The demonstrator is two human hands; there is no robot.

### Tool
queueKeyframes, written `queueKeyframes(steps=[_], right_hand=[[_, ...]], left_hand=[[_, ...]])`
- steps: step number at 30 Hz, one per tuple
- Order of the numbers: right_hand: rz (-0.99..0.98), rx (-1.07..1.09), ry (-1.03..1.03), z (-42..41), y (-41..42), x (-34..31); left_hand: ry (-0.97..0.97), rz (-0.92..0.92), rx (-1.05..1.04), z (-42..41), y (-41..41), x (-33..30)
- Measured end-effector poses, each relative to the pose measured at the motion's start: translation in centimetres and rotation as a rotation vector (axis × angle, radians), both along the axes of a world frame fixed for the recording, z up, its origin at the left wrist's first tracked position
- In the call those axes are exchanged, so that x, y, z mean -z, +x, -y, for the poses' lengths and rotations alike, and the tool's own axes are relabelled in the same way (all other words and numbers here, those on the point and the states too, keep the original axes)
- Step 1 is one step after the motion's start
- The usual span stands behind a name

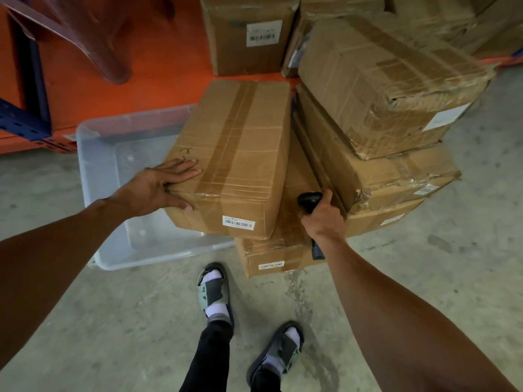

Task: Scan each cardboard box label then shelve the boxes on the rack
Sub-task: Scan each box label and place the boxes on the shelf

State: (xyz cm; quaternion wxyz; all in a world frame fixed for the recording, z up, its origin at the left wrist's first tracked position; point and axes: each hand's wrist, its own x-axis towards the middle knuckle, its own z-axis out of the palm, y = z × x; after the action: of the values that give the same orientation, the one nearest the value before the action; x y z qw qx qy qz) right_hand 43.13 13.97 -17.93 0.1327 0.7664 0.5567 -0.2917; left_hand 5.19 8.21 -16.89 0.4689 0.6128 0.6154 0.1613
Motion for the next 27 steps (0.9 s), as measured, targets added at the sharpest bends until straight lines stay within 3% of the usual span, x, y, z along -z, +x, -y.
queueKeyframes(steps=[4,6,9,11,15,20,27], right_hand=[[-0.023,-0.024,0.242,1.8,-1.6,-2.0],[-0.248,0.058,0.424,3.4,-3.9,-3.6],[-0.601,0.243,0.391,5.4,-8.1,-5.4],[-0.684,0.302,0.33,5.6,-10.5,-5.4],[-0.685,0.352,0.364,4.1,-12.3,-4.1],[-0.691,0.276,0.419,3.5,-11.6,-2.4],[-0.724,0.305,0.494,3.3,-11.6,-1.7]], left_hand=[[-0.015,-0.022,0.002,0.0,0.2,-0.3],[-0.043,-0.039,0.003,0.0,0.5,-0.9],[-0.093,-0.025,-0.039,0.2,0.8,-1.7],[-0.134,0.001,-0.14,0.4,0.9,-1.8],[-0.196,0.102,-0.442,0.4,0.5,-0.8],[-0.183,0.363,-0.683,1.0,1.5,1.9],[-0.114,0.356,-0.804,0.8,2.6,2.6]])
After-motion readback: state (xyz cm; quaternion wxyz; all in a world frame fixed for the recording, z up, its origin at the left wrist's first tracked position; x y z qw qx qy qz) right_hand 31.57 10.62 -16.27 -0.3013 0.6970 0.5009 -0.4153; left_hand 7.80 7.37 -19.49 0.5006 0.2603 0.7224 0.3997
